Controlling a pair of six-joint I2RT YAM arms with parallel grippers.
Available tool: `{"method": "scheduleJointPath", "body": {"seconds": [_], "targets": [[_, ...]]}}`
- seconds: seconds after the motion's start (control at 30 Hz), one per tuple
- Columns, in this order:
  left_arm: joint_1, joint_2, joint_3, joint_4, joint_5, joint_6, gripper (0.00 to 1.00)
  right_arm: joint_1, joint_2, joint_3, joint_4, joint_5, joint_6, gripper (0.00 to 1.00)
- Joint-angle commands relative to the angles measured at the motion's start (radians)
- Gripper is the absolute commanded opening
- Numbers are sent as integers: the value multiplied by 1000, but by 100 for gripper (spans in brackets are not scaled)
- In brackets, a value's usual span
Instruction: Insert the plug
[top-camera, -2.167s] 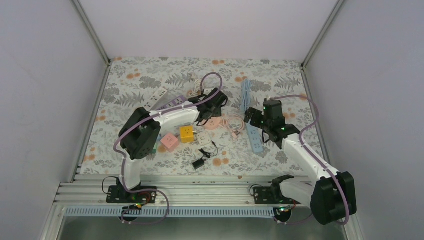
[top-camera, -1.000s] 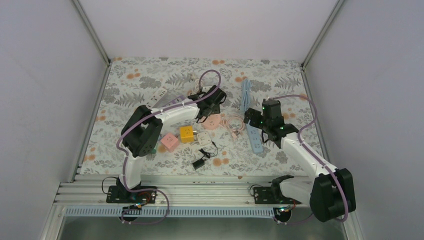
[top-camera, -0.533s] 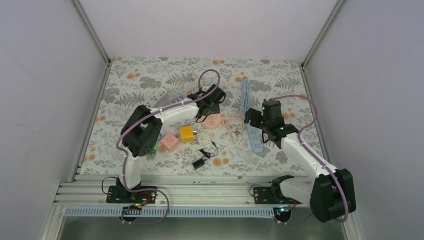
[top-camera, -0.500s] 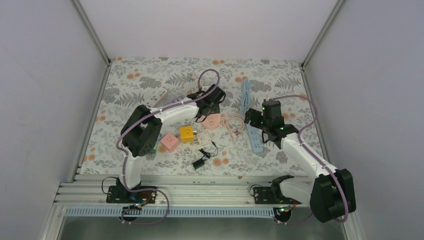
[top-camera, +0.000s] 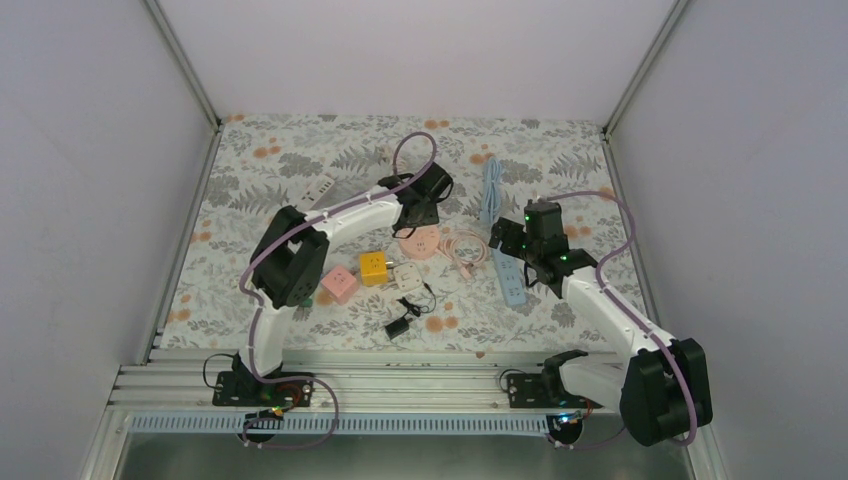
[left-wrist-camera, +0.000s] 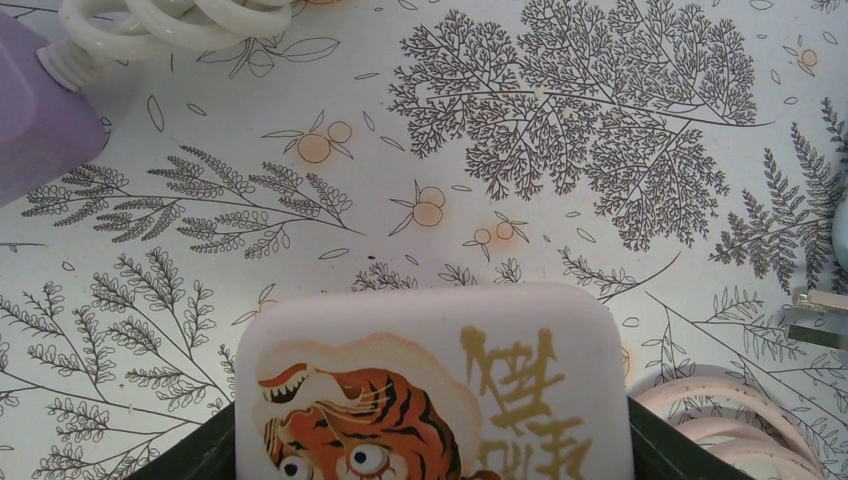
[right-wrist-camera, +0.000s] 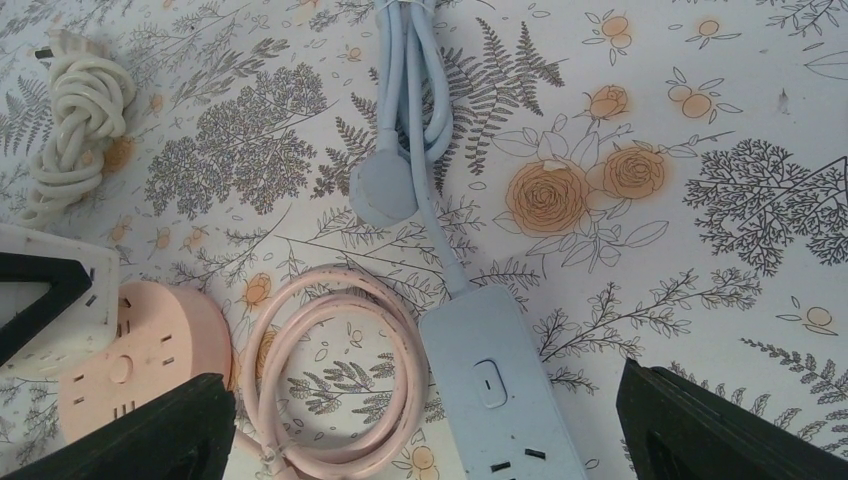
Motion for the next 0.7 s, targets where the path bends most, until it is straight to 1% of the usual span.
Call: {"method": "scheduleJointPath", "body": {"seconds": [0.0,0.13,0.23,0.43,0.53,0.67], "targets": [[-5,71,-5,-109,-10,-18,53,-8,-19,-10,15,30,-3,98],[-30,106,8,-135,-68,-9,53,-8,-20,-9,12,25,-3,98],[-38,127,-2,-146,-82,2,53,-8,-26,-13,13,33,-2,98],[-32,109,-124,-35,13,14,52,-9,-14,-15,17,34,-1,98],[-27,96,-180,13,38,10,52,-9,-12,-15,16,33,-2,97],[-25,117,-173,-12,17,14,51,-8,-11,-18,18,32,-1,97]]}}
